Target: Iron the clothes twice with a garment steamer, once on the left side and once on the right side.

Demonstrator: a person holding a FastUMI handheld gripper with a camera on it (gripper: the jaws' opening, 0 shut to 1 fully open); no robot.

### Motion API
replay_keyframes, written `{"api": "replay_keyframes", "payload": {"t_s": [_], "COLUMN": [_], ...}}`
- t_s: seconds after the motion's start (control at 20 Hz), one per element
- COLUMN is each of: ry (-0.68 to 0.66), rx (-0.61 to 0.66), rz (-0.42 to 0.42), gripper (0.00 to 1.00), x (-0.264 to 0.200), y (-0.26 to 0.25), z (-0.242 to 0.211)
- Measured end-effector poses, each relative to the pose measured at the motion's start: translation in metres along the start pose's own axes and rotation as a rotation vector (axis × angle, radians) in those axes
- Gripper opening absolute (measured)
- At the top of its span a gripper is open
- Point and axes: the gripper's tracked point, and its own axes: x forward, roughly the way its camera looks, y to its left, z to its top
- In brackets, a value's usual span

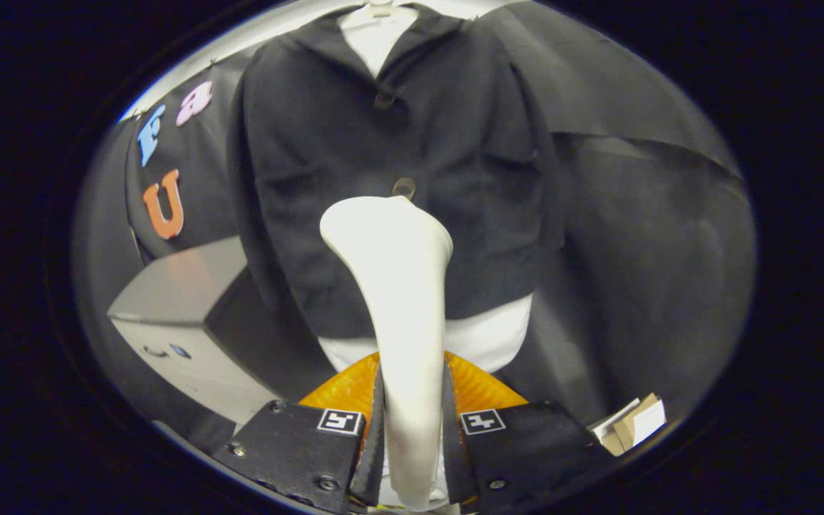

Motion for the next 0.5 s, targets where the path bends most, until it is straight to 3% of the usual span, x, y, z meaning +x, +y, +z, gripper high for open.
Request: {"api": "replay_keyframes", "payload": {"t_s": [0.5], "ry": [-0.412], "rx": [0.071], "rz": [-0.039], "gripper": [0.37], "x": [-0.047], "y": [-0.048], "z": [0.205]}}
